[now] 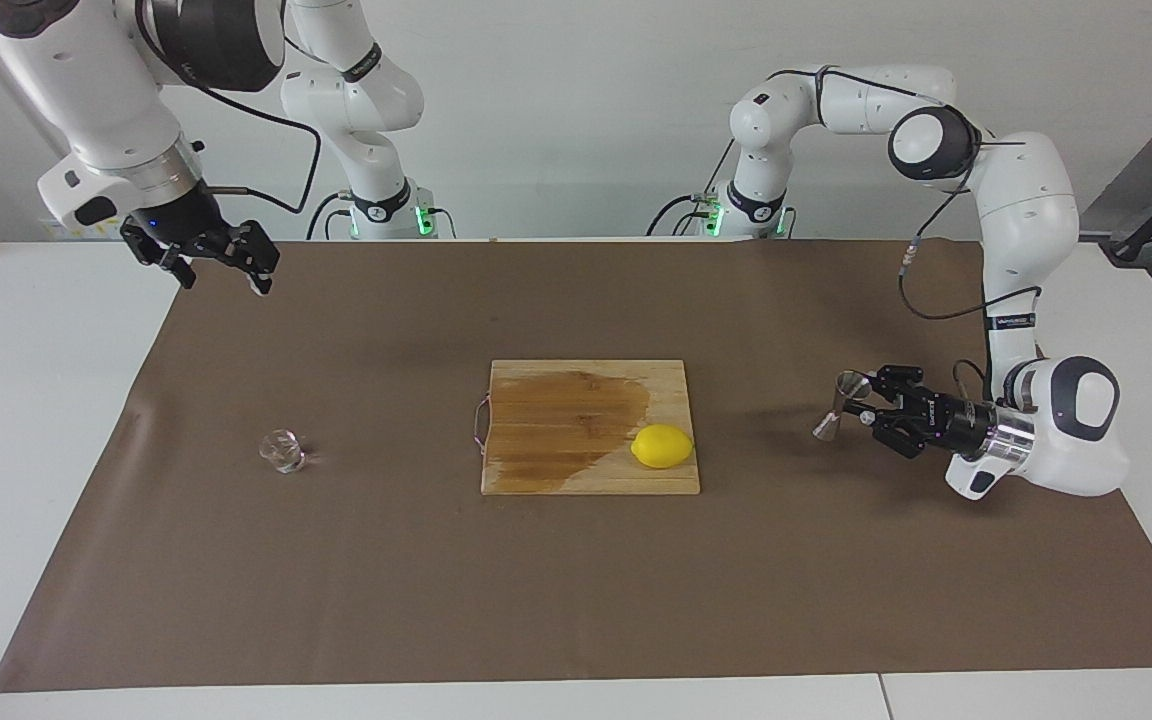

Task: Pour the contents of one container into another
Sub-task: 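Carry the silver cup with the left gripper over the cutting board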

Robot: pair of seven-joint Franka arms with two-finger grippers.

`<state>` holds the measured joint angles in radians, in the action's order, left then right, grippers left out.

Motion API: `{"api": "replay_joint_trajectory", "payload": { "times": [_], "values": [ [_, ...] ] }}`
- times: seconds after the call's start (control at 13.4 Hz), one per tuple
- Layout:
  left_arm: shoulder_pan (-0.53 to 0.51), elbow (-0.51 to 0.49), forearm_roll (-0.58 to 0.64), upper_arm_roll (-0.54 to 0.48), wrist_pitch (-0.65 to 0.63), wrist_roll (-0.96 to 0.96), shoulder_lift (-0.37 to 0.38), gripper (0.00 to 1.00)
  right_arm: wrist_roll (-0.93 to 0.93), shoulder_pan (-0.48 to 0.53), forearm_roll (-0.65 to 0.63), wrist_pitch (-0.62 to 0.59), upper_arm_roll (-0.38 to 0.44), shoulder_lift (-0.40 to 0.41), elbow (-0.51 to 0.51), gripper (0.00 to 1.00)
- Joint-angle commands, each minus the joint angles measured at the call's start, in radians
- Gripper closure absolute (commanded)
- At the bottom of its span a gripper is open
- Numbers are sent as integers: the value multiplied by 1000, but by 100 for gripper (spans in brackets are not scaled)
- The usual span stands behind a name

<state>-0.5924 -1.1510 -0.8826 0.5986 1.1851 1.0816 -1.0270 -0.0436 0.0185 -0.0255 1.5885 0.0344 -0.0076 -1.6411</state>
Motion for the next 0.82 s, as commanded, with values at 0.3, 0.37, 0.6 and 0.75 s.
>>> {"api": "replay_joint_trajectory", "payload": {
  "times": [0.3, 0.37, 0.6, 0.75],
  "values": [
    [159, -263, -200, -69, 227, -3, 229, 61, 42, 14, 12, 22, 5, -41, -60, 0],
    [207, -298, -247, -104, 252, -11, 266, 61, 42, 14, 12, 22, 5, -42, -60, 0],
    [429, -377, -451, -314, 275, -17, 363, 61, 53, 15, 12, 22, 5, -42, -60, 0],
    [601, -409, -563, -475, 275, -47, 399, 61, 48, 15, 10, 21, 5, -42, -60, 0]
  ]
}}
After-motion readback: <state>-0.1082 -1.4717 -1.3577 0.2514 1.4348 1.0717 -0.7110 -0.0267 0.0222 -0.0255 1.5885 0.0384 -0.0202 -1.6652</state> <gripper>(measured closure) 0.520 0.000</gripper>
